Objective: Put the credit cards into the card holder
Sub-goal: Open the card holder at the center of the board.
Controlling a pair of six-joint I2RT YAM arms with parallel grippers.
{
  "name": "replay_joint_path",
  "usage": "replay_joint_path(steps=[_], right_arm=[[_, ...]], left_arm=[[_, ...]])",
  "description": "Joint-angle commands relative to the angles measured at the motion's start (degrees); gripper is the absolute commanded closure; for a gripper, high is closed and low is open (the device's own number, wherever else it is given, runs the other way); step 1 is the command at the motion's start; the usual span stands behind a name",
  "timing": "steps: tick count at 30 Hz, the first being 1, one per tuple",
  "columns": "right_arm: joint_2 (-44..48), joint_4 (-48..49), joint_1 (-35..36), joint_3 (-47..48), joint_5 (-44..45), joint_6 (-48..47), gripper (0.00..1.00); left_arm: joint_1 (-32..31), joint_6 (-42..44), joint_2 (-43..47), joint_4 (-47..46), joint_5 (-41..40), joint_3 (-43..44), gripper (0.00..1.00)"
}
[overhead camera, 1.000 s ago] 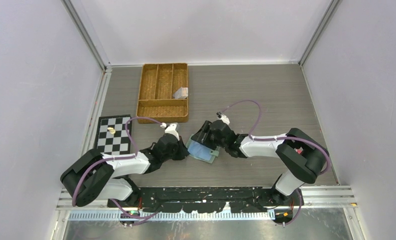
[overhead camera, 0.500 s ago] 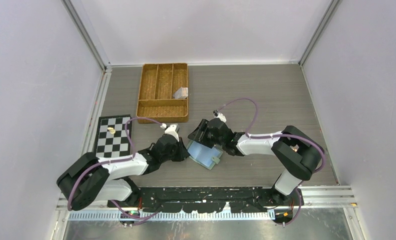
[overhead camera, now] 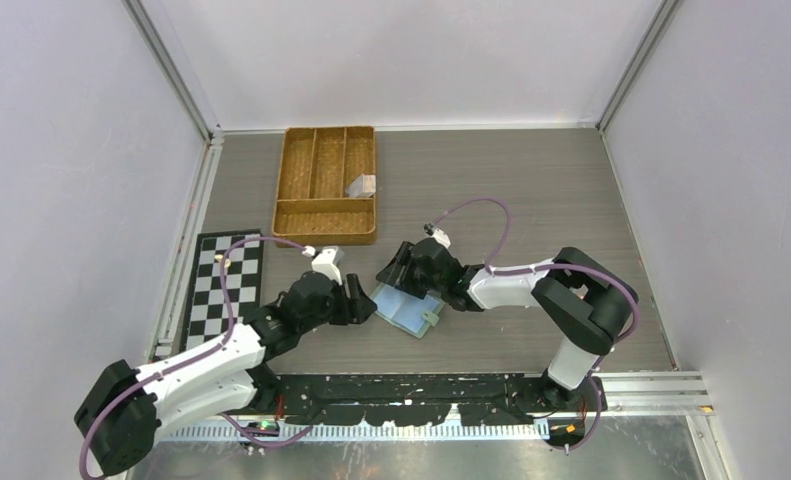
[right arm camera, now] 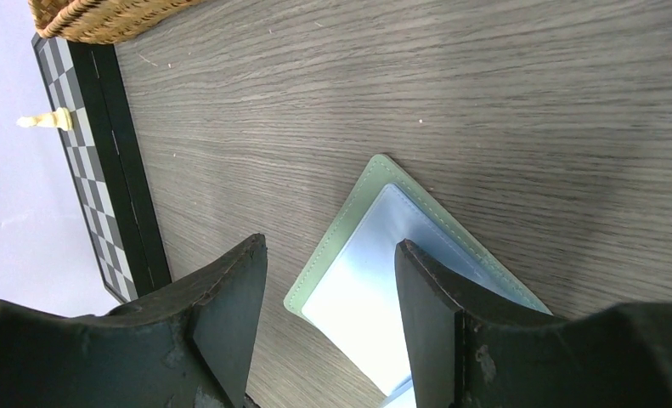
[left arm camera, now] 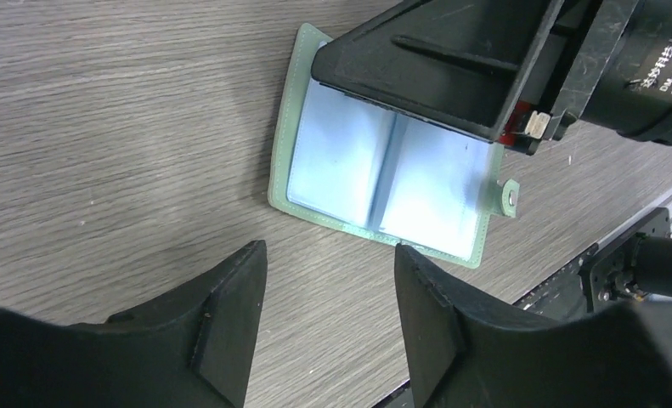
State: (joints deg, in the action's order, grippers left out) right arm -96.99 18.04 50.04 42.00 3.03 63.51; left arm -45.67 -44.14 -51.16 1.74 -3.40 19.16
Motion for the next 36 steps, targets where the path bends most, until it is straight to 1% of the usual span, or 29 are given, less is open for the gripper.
replay_joint_path(steps=[1, 4, 7, 12, 13, 18, 21, 26, 34, 36], right_arm=[[-0.02, 1.96, 0.30, 2.06, -0.12, -1.16, 0.38], [1.54, 1.25, 0.31, 1.55, 0.44, -1.61, 0.37], [3.01, 0.16, 0.32, 1.10, 0.91, -2.07, 0.37], [3.90, -0.05, 0.32, 0.04, 0.93, -1.93, 0.37], [4.00, -0.01, 0.30, -0.16, 0.87, -1.81, 0.37], [4.30, 0.07, 0.26, -0.76, 0.66, -1.74, 0.37], [4.33, 0.11, 0.32, -0.87, 0.59, -1.72, 0.37], [4.66, 0.06, 0.32, -1.28, 0.22, -1.42, 0.37], [6.73, -1.84, 0.62, -3.25, 0.05, -0.57, 0.37], [7.48, -2.52, 0.87, -3.97, 0.20, -0.14, 0.37]], left_arm=[[0.21, 3.65, 0.60, 3.63, -0.54, 1.63, 0.40], [0.38, 5.65, -3.48, 3.36, 0.24, 4.44, 0.40], [0.40, 7.85, -7.64, 0.52, 1.72, 6.28, 0.39], [1.29, 10.94, -13.47, -1.44, 0.30, 8.33, 0.38], [1.54, 11.23, -14.39, -3.08, 0.36, 8.41, 0.38], [2.48, 11.87, -18.90, -4.64, -0.39, 9.35, 0.43], [2.60, 11.45, -20.71, -7.93, 1.88, 9.11, 0.47], [2.69, 9.73, -23.52, -11.50, 4.93, 9.13, 0.57], [2.69, 5.42, -26.18, -14.82, 7.28, 8.20, 0.89], [2.69, 4.70, -26.74, -15.53, 7.68, 7.70, 0.99]])
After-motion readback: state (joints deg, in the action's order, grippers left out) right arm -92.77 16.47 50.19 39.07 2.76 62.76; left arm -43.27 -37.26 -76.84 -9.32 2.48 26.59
